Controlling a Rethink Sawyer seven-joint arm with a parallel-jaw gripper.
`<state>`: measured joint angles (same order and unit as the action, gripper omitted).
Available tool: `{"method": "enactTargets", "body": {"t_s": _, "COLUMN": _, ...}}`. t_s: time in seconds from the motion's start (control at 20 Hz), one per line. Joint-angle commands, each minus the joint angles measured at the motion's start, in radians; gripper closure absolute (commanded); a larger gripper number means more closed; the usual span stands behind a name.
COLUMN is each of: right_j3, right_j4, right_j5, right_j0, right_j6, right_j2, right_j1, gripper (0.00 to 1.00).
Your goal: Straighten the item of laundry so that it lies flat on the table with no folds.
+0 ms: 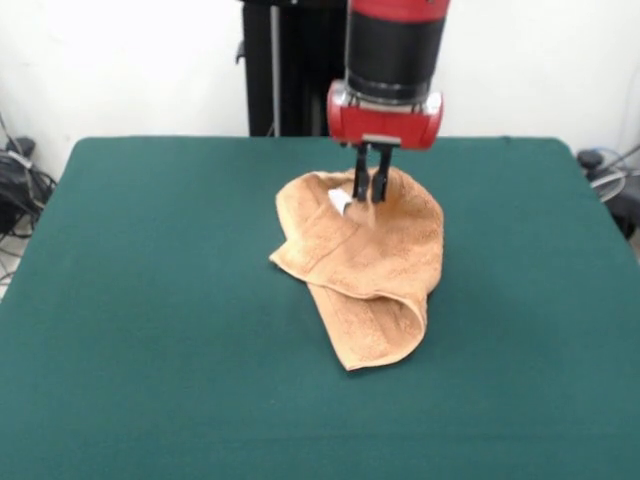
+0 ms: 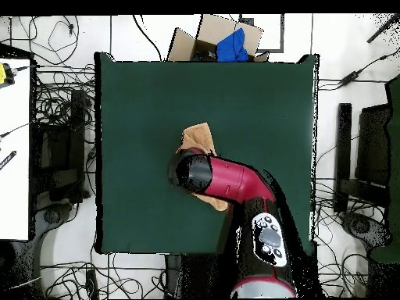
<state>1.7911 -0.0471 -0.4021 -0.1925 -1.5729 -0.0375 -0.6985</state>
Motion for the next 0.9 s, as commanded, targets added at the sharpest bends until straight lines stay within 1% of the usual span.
{"method": "enactTargets", "body": {"t_s": 0.05, "right_j3": 0.071, "right_j4": -0.054, "right_j5": -0.086, "right_j0": -0.002, "right_j6": -0.18, "right_j2": 0.056, "right_j1": -0.061, "gripper": 1.0}}
{"method": "enactTargets", "body": {"t_s": 0.3, "right_j3": 0.075, "right_j4": -0.054, "right_j5": -0.11, "right_j0": -0.007, "right_j6": -0.172, "right_j2": 0.054, "right_j1": -0.08, "gripper": 1.0}}
{"method": "enactTargets", "body": {"t_s": 0.55, "right_j3": 0.057, "right_j4": -0.049, "right_j5": -0.138, "right_j0": -0.004, "right_j6": -0.167, "right_j2": 0.046, "right_j1": -0.084, "gripper": 1.0}}
{"method": "enactTargets", "body": {"t_s": 0.9, "right_j3": 0.018, "right_j4": -0.035, "right_j5": -0.27, "right_j0": 0.012, "right_j6": -0.16, "right_j2": 0.009, "right_j1": -0.149, "gripper": 1.0}}
